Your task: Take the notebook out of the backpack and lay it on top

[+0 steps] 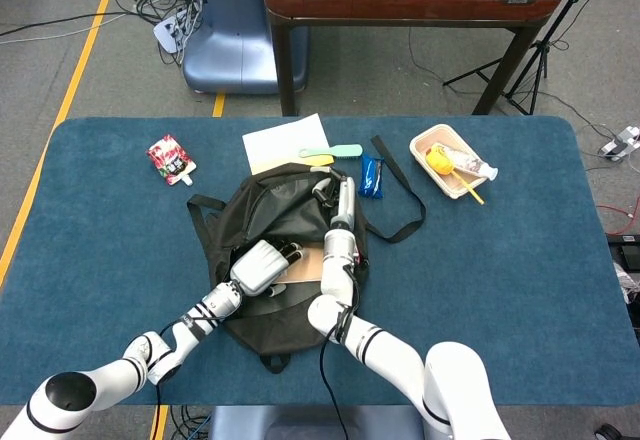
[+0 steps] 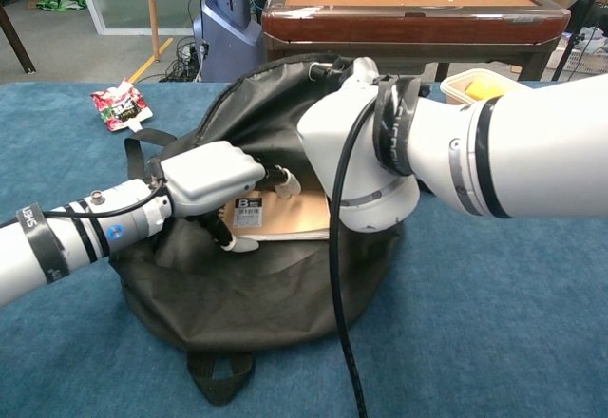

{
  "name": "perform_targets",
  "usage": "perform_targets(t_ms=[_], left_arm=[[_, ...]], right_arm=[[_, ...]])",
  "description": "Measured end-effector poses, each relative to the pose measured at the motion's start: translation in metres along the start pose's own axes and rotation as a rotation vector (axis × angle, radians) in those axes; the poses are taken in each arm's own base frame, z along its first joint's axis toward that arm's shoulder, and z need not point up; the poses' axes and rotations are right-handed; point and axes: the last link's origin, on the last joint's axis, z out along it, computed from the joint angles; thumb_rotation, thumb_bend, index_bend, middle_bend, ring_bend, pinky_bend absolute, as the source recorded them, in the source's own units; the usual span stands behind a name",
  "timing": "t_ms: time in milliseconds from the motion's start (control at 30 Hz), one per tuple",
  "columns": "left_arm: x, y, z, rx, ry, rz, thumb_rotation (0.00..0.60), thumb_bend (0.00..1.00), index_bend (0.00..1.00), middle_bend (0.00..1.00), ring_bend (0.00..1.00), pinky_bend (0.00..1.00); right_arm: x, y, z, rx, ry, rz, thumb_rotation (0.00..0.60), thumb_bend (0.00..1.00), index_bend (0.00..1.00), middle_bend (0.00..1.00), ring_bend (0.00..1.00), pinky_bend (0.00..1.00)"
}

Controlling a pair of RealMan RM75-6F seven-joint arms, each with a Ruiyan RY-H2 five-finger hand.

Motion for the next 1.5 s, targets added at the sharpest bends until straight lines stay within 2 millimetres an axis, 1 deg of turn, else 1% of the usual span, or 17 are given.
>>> perform_targets(t_ms=[200,367,633,967,1067,1167,1267,1500], left_arm=[[0.000,0.003,-0.002,-0.005,0.004,0.013,0.600,0.19,0.20,0.26,0.30,0.39],[0.001,0.004,0.000,0.003,0.011,0.026,0.600,0.19,0.20,0.26,0.30,0.39],[-0.001,0.002,0.002,0.023,0.008,0.050,0.600,0.19,0.21,0.26,0.30,0.39],[-0.001,-0.005,0.001,0.049,0.023,0.067,0.600,0.20,0.25,0.26,0.31,0.41],[-0.001,-0.009,0.001,0.056,0.032,0.080,0.600,0.25,0.27,0.27,0.34,0.43],[-0.001,-0.011,0.001,0.064,0.039,0.090,0.600,0.27,0.29,0.28,0.36,0.46],[-0.002,-0.014,0.001,0.068,0.045,0.096,0.600,0.29,0.32,0.32,0.40,0.52],[0.005,-0.019,0.003,0.064,0.115,0.107,0.600,0.34,0.48,0.50,0.56,0.69]], right_arm=[[0.000,0.000,-0.001,-0.001,-0.001,0.003,0.600,0.94,0.60,0.35,0.28,0.32],[-0.002,0.001,-0.001,-0.010,-0.005,0.014,0.600,0.94,0.60,0.35,0.28,0.32],[-0.003,0.001,-0.002,-0.016,-0.005,0.024,0.600,0.94,0.60,0.35,0.28,0.32],[-0.003,0.001,-0.003,-0.020,-0.003,0.034,0.600,0.94,0.60,0.35,0.28,0.32],[-0.003,0.001,-0.002,-0.023,-0.002,0.037,0.600,0.94,0.60,0.35,0.28,0.32],[-0.003,0.001,-0.002,-0.026,-0.003,0.041,0.600,0.94,0.60,0.35,0.28,0.32],[-0.003,0.001,-0.002,-0.027,-0.003,0.043,0.600,0.94,0.60,0.35,0.28,0.32],[-0.003,0.001,-0.001,-0.029,0.001,0.048,0.600,0.92,0.60,0.35,0.28,0.32]])
